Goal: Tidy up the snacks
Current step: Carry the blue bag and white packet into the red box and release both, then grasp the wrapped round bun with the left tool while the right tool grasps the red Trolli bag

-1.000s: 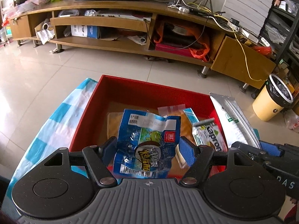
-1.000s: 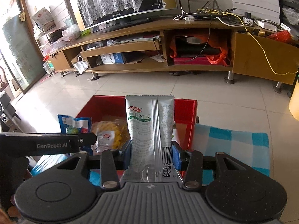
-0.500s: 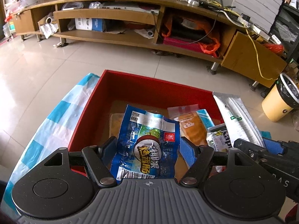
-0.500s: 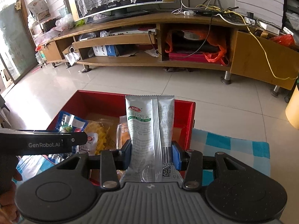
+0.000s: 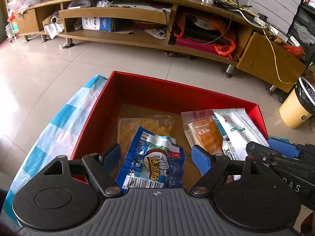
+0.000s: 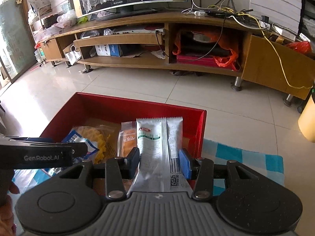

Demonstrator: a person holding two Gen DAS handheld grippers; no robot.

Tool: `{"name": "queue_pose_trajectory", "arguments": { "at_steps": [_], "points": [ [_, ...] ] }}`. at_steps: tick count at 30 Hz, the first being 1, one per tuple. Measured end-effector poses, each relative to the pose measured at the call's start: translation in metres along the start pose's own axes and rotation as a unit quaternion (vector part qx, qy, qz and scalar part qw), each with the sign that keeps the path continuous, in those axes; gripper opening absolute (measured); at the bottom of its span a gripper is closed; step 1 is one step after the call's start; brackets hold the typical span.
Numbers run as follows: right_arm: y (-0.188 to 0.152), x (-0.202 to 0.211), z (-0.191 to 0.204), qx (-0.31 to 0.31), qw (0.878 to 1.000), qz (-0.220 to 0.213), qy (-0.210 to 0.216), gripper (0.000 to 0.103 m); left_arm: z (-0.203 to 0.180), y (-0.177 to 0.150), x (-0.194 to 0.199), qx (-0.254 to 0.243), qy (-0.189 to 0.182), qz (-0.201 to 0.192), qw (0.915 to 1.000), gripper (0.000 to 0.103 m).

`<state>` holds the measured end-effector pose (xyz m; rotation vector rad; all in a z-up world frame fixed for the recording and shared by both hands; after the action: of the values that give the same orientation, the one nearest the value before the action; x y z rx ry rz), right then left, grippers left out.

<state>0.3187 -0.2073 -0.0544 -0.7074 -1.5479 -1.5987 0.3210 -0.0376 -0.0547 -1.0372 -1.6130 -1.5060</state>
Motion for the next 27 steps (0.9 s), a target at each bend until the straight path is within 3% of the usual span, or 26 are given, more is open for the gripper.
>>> {"name": "queue_pose_trajectory", "arguments": {
  "at_steps": [16,27],
  "points": [
    [0.0,0.012,0.0,0.017,1.0,-0.015,-0.021,0.049,-0.001,-0.007,0.019,-0.005,-0.016,-0.008,0.9998,0.087],
    [-0.032,0.049,-0.027,0.008,0.999,-0.014,-0.038,0.049,-0.023,-0.057,0.035,-0.027,-0.054,0.027,0.9978,0.089]
  ]
}}
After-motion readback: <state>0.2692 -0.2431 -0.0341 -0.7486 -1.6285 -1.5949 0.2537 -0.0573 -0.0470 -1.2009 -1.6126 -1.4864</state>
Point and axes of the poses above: each gripper's, at about its wrist camera, not at the fingertips, and x roughly against the way its jaws point, z to its left, y to its top, the point moved 6 cm from there along -x, roughly the way its jaws point, and after that the axes turned 8 degrees about z, right-handed, at the moved point
